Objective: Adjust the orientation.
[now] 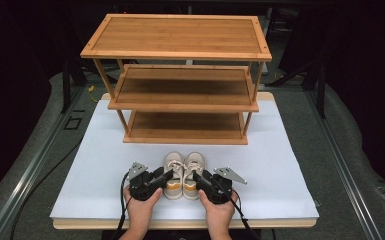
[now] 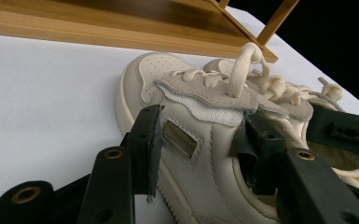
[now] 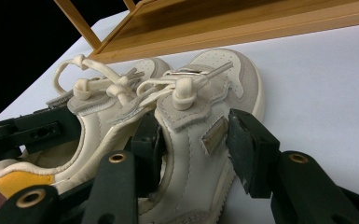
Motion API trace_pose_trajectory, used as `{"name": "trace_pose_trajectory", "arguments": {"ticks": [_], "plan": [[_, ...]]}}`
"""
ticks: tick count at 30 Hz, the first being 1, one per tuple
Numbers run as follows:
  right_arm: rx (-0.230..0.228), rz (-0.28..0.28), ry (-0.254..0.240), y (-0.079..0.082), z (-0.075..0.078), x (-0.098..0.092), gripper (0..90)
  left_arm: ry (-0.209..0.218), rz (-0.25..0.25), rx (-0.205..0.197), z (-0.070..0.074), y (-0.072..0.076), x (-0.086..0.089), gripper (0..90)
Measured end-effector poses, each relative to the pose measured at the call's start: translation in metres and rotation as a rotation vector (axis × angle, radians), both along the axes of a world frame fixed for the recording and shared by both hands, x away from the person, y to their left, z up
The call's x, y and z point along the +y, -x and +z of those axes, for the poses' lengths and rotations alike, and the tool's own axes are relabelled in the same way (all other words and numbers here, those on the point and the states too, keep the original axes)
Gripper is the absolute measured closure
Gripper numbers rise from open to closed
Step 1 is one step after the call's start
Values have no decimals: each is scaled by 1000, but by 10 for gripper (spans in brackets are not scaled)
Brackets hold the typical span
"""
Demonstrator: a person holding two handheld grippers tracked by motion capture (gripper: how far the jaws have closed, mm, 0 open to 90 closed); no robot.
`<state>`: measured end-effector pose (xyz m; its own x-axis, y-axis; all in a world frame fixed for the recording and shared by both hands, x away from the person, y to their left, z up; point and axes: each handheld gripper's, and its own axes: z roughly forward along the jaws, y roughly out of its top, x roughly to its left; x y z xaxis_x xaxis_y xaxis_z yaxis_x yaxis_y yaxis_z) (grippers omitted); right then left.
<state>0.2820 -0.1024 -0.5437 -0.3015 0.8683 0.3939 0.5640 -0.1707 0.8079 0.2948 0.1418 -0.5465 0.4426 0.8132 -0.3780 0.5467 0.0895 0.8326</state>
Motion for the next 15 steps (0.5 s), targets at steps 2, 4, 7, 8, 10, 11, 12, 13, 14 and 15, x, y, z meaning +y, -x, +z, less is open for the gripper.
{"name": "trace_pose_trajectory", "arguments": {"ticks": [2,4,7,8,10,11,12,13,14,15], "plan": [[0,-3,-2,0,0,0,565,0,-2,1,0,0,0,541],[-2,-5,-3,0,1,0,565,0,-2,0,1,0,0,541],[0,0,-12,1,2,0,566,-2,-4,-2,2,-1,0,542],[0,0,-12,1,2,0,566,-2,-4,-3,3,-1,0,542],[2,3,-11,1,3,0,566,-1,-3,-4,5,-1,0,542],[-1,-1,-18,1,4,0,566,-2,-5,-5,7,-1,0,542],[-1,-1,-18,1,4,0,566,-2,-5,-5,7,-1,0,542],[0,4,-16,1,5,0,566,-3,-4,-8,8,-1,0,542],[-10,-10,-18,1,6,1,566,-6,-5,-8,10,-1,0,542],[-3,-1,-15,1,7,0,566,-4,-4,-12,11,-1,0,542]]}}
